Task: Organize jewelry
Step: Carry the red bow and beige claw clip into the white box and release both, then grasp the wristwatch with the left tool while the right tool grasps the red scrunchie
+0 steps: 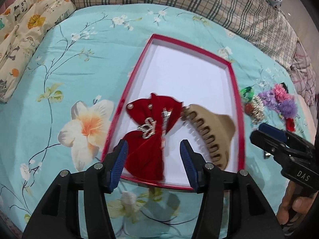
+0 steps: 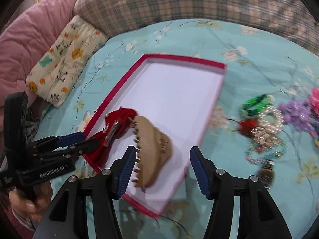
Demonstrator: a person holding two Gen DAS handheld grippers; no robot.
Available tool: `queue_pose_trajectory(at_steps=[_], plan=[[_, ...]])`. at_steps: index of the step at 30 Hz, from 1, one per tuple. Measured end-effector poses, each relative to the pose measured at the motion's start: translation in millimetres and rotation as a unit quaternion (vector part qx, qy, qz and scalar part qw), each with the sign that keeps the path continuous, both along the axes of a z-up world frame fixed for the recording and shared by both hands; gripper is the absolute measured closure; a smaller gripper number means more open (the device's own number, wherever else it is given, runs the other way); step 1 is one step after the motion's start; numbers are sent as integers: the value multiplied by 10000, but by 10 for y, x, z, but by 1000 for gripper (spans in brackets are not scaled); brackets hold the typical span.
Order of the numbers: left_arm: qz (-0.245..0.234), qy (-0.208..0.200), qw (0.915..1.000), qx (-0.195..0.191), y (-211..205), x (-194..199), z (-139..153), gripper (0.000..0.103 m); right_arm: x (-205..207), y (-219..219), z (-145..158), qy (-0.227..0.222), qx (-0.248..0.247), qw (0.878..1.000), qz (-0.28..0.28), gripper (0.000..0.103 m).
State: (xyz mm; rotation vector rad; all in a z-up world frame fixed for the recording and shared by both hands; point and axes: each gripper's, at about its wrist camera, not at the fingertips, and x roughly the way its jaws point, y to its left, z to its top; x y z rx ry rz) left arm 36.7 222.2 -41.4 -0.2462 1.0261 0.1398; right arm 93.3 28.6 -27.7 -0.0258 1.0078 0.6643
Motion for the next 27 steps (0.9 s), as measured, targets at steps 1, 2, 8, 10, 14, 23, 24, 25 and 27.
queue_pose_trajectory(at_steps=[1,2,8,10,14,23,24,25,27], plan=[[-19,-28,10000,-22,-37,2,21,49,0,-107,22,-9,23,9999,-102,45],[-52,-49,10000,-50,-89,14,46,49,4,-185,40,-8,36,9998,-181,45],[-303,-138,9994,-101,-404,68,154,49,19,-722,143,-50,114,9977,-668,45],[-381,-155,9991,-129,-512,80,182,49,11,-910,177,-68,149,9964,-827,45],[-524,-185,9983,-151,-709,101,227,46,-8,-1209,218,-127,150,9941,-1063,45],[-859,-196,9959,-197,-1136,138,284,46,-32,-1768,251,-198,108,9886,-1489,44],[-884,-193,9957,-204,-1169,143,286,46,-37,-1838,251,-205,100,9877,-1545,44],[-917,-186,9954,-213,-1211,150,286,46,-40,-1899,251,-209,97,9870,-1592,44],[-994,-170,9947,-220,-1303,166,282,46,-42,-2032,251,-220,74,9849,-1714,44]])
